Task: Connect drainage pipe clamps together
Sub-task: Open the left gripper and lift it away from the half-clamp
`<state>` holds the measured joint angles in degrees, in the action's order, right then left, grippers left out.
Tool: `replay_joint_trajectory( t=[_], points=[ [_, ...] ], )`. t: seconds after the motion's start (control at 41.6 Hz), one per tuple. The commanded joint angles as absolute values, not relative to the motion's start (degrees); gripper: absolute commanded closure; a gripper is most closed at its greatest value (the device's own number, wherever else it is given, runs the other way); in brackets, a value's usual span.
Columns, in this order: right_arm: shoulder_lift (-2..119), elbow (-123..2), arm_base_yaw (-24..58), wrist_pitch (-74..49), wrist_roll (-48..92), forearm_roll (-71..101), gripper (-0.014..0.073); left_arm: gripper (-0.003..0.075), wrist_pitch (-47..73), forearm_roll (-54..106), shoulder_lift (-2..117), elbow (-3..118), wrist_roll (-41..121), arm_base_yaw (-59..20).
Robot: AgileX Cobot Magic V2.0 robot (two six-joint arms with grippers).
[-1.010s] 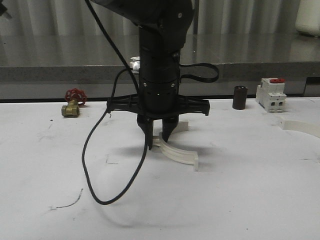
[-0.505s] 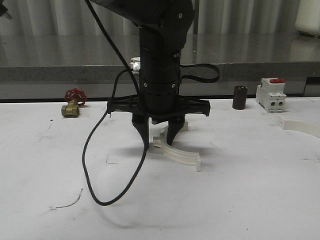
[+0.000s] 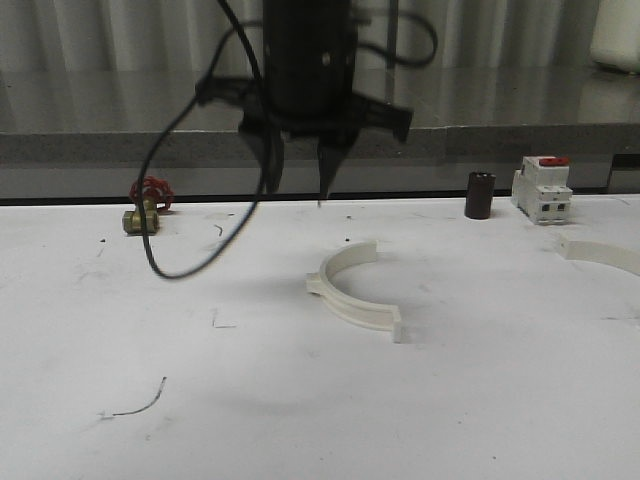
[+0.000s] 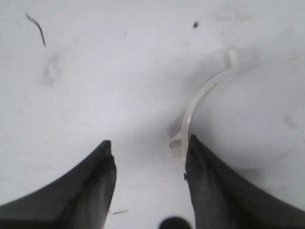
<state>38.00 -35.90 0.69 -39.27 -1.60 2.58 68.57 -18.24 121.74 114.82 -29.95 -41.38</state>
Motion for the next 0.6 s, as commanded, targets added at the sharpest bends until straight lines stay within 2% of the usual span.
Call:
replay_joint_trajectory(
  t=[0.0, 0.12, 0.265, 0.577],
  points=[
    [38.4, -37.9, 0.4, -35.7, -1.3, 2.2, 0.016, 0.0386, 66.7, -17.4, 111.5, 116.7, -19.3, -41.4],
    [38.4, -37.9, 0.4, -35.7, -1.3, 2.2, 0.016, 0.0386, 65.0, -10.2, 104.6, 114.2, -7.1, -40.8],
    [38.4, -37.9, 0.4, -35.7, -1.3, 2.2, 0.016, 0.0386, 59.4, -6.5, 95.0, 106.4, 0.0, -40.8],
    [38.4, -37.9, 0.4, -35.7, -1.3, 2.2, 0.016, 0.0386, 42.5, 0.0, 72.0, 77.2, 5.7, -38.2]
  ],
)
